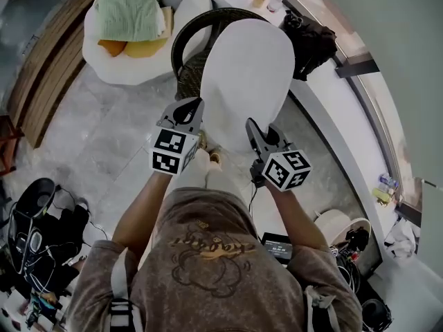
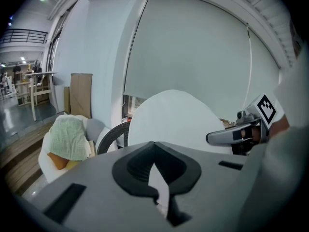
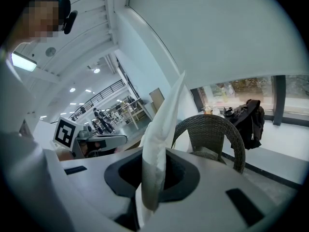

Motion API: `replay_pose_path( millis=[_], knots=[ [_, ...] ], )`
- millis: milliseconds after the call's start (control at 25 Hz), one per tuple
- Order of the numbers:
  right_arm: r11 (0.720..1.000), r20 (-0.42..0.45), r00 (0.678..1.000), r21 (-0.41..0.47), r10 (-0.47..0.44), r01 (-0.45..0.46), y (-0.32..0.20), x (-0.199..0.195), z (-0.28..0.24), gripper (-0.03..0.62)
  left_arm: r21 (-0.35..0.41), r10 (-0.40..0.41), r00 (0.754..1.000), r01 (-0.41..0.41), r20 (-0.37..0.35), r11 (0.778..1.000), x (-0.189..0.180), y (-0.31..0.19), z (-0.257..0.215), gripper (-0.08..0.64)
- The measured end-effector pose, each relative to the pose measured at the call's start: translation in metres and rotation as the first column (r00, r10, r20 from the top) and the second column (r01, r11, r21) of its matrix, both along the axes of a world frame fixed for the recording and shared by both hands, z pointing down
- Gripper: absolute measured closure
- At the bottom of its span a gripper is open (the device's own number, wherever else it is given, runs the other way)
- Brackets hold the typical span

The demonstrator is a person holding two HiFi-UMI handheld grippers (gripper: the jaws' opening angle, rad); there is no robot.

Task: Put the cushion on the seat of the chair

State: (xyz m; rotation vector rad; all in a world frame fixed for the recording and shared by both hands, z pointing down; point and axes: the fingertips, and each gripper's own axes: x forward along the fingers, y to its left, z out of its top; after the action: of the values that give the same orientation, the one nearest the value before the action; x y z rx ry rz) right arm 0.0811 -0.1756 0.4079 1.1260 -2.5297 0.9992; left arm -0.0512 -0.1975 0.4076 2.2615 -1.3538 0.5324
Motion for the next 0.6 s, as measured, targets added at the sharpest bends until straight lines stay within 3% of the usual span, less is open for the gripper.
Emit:
replay_pose_path(
  millis=[600],
  knots=[
    [0.998,0.004,0.999,-0.051,0.039,-0.039,-0.047,-0.007,0.072,0.532,-0.071,0.007,1.000,-0.006,0.003,0.997,-0.016,-0.041,0.077,0.555]
  ],
)
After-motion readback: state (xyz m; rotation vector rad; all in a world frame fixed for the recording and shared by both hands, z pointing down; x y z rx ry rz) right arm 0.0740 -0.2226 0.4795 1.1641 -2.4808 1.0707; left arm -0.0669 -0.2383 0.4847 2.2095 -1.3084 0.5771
